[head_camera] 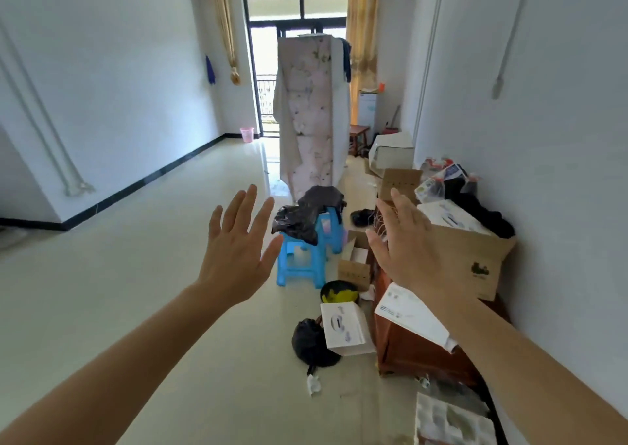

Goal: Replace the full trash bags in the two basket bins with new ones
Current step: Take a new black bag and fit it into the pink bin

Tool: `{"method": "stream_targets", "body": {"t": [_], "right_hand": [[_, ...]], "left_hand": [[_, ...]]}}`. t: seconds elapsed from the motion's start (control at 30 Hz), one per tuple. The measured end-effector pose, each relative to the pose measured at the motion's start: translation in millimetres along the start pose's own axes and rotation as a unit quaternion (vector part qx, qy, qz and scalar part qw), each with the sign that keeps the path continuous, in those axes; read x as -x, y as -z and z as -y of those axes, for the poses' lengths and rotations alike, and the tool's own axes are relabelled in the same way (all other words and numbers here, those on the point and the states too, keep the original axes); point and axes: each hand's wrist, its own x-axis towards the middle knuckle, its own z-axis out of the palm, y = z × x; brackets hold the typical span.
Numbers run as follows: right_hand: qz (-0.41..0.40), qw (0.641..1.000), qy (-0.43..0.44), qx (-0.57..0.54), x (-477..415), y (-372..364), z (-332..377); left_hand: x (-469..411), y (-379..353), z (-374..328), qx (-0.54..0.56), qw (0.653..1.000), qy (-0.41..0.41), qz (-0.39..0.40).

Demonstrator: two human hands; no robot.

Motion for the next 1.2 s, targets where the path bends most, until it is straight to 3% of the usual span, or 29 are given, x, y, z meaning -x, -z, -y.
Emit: {"method": "stream_targets", "body": {"t": [0.33,0.53,0.87,1.2], "right_hand": [[0.047,0.991,0.113,-0.058,-224,-163,133],[0.055,0.991,0.096,-0.082,-347,-258,181],[0.075,0.996,0.015,-0.039,-495,-389,131],[0.156,0.981,-0.101,-0.054,-643,-570,54]], "left_hand": [[-97,-82,188,-0.049,0.993,0.103,-0.007],[-197,-157,306,-0.043,0.993,0.105,0.014],[-382,-313,368,0.004,0.998,0.015,0.056],[-522,-518,398,0.07,0.978,0.071,0.186]]}}
